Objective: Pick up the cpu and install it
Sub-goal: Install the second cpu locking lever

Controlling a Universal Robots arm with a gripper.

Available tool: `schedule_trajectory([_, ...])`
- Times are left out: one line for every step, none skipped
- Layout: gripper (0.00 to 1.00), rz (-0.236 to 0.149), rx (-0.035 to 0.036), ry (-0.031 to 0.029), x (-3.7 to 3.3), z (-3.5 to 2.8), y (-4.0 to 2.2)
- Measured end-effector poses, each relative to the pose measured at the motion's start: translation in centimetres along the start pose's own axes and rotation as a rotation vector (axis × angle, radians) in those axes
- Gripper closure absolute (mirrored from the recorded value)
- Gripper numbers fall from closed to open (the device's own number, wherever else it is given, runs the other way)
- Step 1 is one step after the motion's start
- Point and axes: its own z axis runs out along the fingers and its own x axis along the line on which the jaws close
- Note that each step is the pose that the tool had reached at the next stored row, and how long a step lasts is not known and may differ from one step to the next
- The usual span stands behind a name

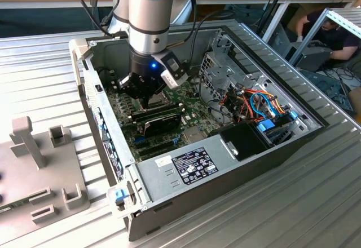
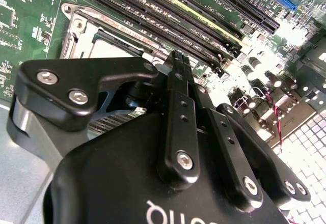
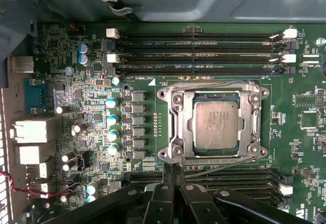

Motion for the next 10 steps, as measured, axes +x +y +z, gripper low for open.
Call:
schedule_trajectory([0.89,0.000,0.0001,0.0000,0.00,0.04,0.00])
schedule_trajectory([0.89,0.000,0.0001,-0.0001,0.01,0.08,0.00])
schedule_trajectory([0.89,0.000,0.0001,-0.0001,0.01,0.09,0.00])
schedule_trajectory([0.89,0.000,0.0001,-0.0001,0.01,0.10,0.01])
schedule_trajectory([0.89,0.000,0.0000,-0.0001,0.01,0.10,0.01])
schedule_trajectory([0.89,0.000,0.0000,-0.0002,0.01,0.10,0.01])
schedule_trajectory([0.89,0.000,0.0000,-0.0002,0.01,0.11,0.01])
schedule_trajectory([0.89,0.000,-0.0001,-0.0002,0.01,0.13,0.01])
schedule_trajectory([0.89,0.000,-0.0001,-0.0002,0.01,0.15,0.01])
schedule_trajectory([0.89,0.000,-0.0001,-0.0002,0.01,0.15,0.01])
